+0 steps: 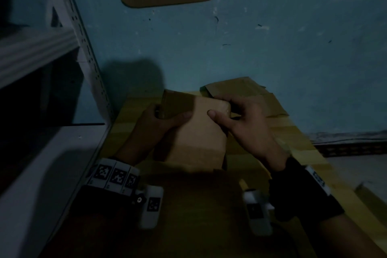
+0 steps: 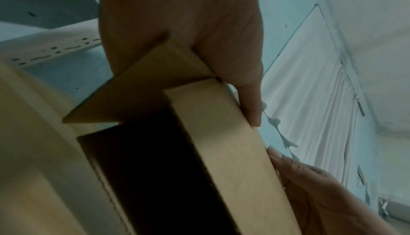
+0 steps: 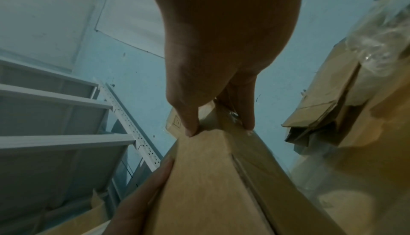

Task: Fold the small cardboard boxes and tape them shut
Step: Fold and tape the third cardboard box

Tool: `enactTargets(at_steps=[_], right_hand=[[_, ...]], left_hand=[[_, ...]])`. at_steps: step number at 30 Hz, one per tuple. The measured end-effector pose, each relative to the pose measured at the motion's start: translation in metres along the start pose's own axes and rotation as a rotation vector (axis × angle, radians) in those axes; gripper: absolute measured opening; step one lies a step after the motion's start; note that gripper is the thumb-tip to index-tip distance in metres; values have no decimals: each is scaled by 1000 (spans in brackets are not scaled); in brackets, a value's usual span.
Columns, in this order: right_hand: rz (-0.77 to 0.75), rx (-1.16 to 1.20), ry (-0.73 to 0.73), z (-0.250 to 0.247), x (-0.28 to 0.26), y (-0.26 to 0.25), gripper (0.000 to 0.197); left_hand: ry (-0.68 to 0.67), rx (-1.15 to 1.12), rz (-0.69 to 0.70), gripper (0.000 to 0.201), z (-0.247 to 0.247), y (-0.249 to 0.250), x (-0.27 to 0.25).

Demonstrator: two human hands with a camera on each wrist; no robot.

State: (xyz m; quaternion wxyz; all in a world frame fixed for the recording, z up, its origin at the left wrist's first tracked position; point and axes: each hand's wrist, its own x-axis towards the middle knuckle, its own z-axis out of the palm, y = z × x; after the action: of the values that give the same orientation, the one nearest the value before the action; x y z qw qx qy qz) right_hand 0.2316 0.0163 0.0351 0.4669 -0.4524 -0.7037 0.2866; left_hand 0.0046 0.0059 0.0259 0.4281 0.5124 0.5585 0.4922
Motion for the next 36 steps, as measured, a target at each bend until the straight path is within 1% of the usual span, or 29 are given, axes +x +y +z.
enactTargets(at_steps=[3,8,11,15,18,21,24,28,32,33,36], right_hand=[[3,18,-5,-1,1,1,41],[0,29,-63,-3,1,2,40],[-42,-28,-79,-5,0,4,41],[-87,-106,-108,-7,2,5,42],[-108,-141,-137,-10,2,4,42],[-93,-158,-142,-11,1,3,42],[-101,-174,-130,-11,0,5,42],[-43,-132,-142,-10,0,2,55],[-17,-115,-124,-5,0,1,63],[-22,-121,-117,-4,1,2,62],[-46,-123,-104,-5,4,2,48]], left_hand=[[-7,-12,-20,101,1,2,-2],[-19,-12,-31,105,1,5,-4],[-25,-6,-38,108,1,7,-4],[-35,-15,-47,103,-1,8,-6],[-28,-10,-49,107,-2,6,-5],[-31,-9,-56,111,-2,7,-4],[-46,-1,-51,105,0,9,-6],[-45,-25,-66,86,4,9,-8],[-45,-9,-50,85,4,6,-7],[-50,-5,-48,85,4,6,-7],[-50,4,-33,86,3,5,-6]])
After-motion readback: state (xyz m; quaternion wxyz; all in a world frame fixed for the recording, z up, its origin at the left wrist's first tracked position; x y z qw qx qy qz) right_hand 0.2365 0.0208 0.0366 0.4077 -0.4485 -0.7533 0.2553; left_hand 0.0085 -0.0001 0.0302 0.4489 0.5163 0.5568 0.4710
